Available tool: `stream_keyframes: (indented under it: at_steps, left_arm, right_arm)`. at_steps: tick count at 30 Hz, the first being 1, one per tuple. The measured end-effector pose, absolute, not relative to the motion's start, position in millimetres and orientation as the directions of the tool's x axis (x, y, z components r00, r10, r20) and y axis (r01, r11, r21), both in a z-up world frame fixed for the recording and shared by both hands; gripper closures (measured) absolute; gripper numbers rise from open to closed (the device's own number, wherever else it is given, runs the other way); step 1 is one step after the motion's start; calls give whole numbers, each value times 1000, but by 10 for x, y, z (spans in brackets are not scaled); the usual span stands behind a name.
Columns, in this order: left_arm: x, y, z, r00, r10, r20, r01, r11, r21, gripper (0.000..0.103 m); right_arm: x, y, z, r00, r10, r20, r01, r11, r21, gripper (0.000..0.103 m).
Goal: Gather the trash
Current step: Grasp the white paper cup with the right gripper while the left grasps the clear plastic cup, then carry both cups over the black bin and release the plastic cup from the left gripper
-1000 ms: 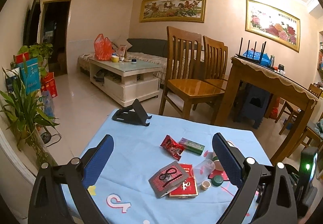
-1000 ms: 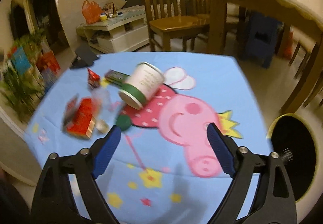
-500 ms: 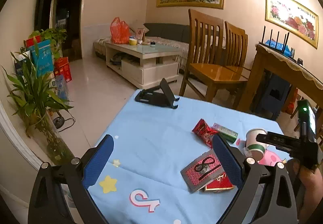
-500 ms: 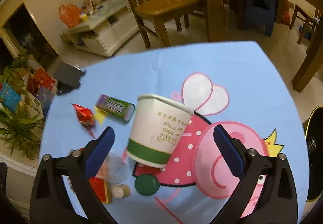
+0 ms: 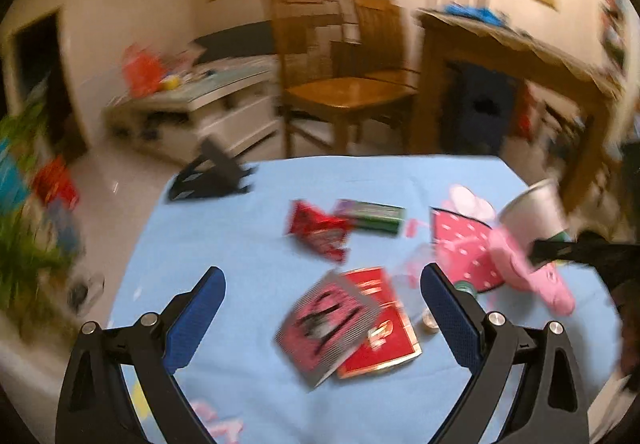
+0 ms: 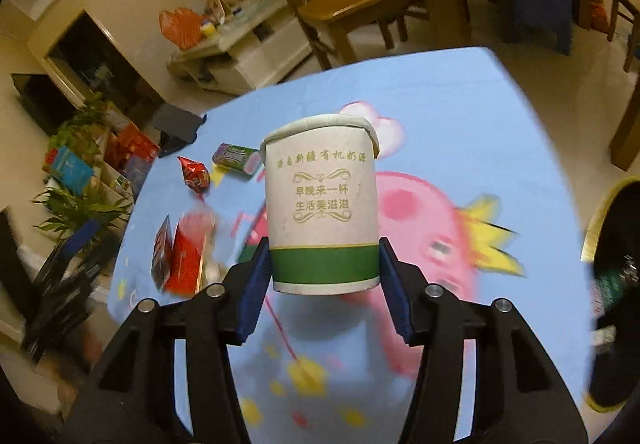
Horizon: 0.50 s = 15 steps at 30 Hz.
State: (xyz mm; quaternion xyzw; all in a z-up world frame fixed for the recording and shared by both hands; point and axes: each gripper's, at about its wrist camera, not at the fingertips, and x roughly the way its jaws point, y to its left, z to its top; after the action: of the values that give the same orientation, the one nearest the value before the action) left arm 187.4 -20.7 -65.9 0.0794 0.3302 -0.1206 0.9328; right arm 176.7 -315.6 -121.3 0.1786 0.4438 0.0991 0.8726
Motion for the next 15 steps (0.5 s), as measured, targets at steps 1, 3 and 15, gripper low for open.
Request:
stream_keyframes:
  at_steps: [1, 3, 15]
  left_arm:
    - [1911, -332, -697, 746, -185, -640, 317, 944, 97, 8]
    - [1970, -525, -770, 738, -198, -645, 369, 919, 140, 8]
    - [2308, -964, -1122, 656, -183, -732, 389, 913, 120, 66]
  right_arm:
    - [1597, -3349, -1182, 600, 333, -727, -2, 910, 415, 51]
    - [1383, -3645, -1158, 626, 338, -703, 33, 889, 457, 51]
    - [1078, -4259, -922, 699, 344, -627, 44, 854, 518, 51]
